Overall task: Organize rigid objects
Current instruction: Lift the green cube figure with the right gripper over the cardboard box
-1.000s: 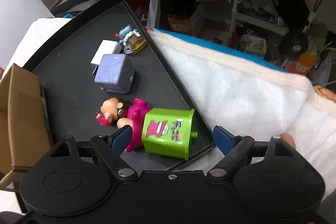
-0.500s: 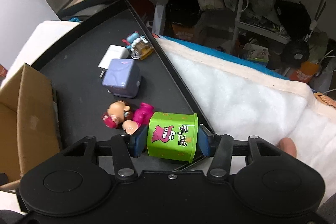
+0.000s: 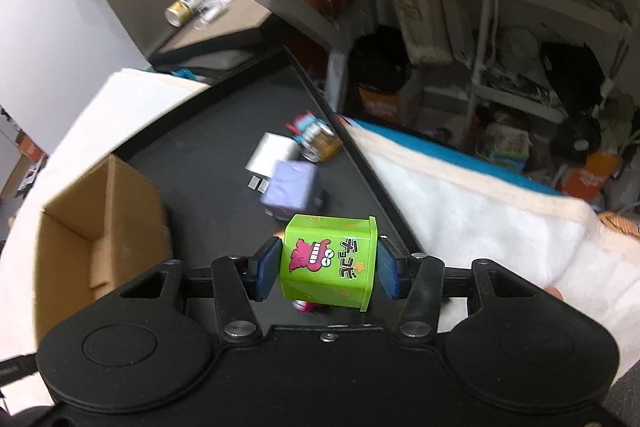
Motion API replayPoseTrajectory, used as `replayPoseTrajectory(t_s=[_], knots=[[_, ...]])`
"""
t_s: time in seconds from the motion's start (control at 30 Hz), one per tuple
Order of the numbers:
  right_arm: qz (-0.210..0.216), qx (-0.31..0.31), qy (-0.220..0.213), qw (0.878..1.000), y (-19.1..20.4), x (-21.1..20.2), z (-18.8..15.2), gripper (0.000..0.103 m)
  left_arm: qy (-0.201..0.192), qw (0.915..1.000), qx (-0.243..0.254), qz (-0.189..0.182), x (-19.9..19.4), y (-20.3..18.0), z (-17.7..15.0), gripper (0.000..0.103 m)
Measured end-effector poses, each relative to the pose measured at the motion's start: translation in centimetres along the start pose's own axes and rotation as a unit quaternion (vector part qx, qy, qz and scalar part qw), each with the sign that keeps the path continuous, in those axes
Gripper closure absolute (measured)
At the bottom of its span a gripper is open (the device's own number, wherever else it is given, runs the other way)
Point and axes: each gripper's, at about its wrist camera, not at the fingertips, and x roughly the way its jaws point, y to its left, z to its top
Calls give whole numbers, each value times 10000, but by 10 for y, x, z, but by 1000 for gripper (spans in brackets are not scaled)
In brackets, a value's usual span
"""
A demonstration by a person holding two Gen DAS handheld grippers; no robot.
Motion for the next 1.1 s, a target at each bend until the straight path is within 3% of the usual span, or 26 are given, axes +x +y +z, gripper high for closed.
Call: replayPoseTrajectory(t_s=[0.5,1.1], knots=[[544,-639,-371,9958,80,-26,17,54,-26,9998,-78,-163,1,6,-2,88],[897,-1243,-451,9871,157,-25,5,53,-67,9995,-112,-287,2,12,-4,87]])
